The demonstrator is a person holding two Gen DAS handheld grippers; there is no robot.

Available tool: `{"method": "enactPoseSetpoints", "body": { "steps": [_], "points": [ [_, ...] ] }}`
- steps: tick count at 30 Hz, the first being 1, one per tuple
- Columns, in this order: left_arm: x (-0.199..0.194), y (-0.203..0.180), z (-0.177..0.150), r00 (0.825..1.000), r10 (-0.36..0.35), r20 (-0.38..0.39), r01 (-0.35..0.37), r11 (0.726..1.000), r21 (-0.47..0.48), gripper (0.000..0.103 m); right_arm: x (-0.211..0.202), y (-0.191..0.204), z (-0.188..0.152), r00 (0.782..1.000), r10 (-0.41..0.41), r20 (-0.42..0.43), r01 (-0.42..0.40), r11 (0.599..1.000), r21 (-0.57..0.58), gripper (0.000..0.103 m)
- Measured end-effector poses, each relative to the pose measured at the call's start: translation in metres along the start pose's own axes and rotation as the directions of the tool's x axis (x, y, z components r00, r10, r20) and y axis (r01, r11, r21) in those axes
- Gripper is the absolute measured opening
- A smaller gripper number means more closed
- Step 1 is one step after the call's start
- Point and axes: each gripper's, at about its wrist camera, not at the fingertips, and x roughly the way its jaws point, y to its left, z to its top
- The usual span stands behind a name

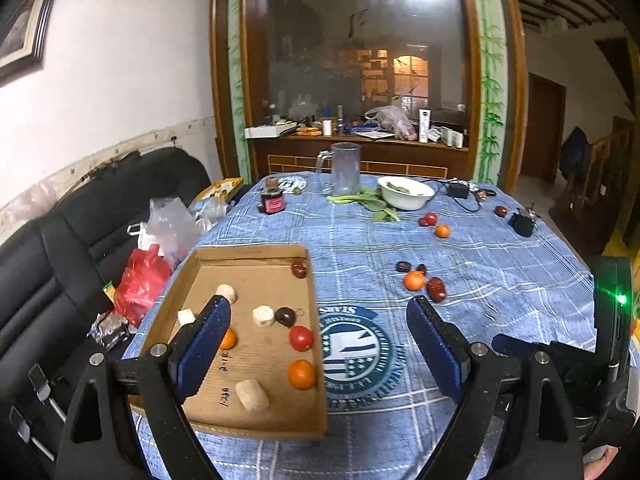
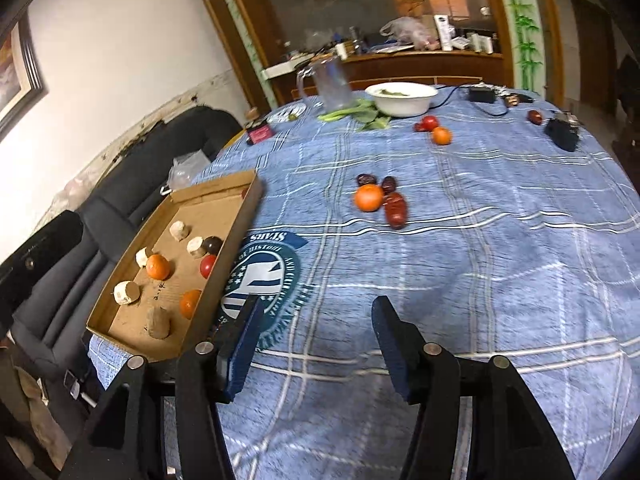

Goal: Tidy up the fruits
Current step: 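Withdraw both open grippers from the cardboard box, then grasp a red date with the right gripper while the left gripper grasps a mandarin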

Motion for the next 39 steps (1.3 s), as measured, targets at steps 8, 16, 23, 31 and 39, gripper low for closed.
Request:
{"method": "enactPoseSetpoints", "body": {
  "steps": [8, 16, 23, 31, 39],
  "points": [
    [-0.010, -0.023, -0.003, 1.000, -0.004, 0.005, 0.004, 0.999, 0.052, 0.089, -0.019, -0.016, -0.008, 1.000, -0.011, 0.026, 0.011, 1.000, 0.027, 0.063],
    [0.001, -0.027, -0.009, 1.000, -0.005, -0.025, 0.007, 0.997, 0.071, 0.089, -0.010, -0.019, -0.009, 1.000, -0.016, 0.004, 0.016, 0.999, 0.037, 0.063],
    [0.012, -0.022, -0.013, 0.998, -0.009, -0.057, 0.013, 0.998, 0.063, 0.089, 0.003, -0.017, -0.011, 1.000, -0.013, -0.027, 0.014, 1.000, 0.026, 0.063],
    [0.019, -0.021, -0.017, 0.996, -0.023, -0.082, 0.028, 0.998, 0.062, 0.089, 0.008, -0.019, -0.013, 0.999, -0.020, -0.044, 0.021, 0.999, 0.029, 0.063],
    [0.028, -0.016, -0.022, 0.992, -0.047, -0.114, 0.052, 0.998, 0.040, 0.089, 0.014, -0.021, -0.016, 0.998, -0.023, -0.061, 0.025, 0.999, 0.032, 0.063]
  ]
}}
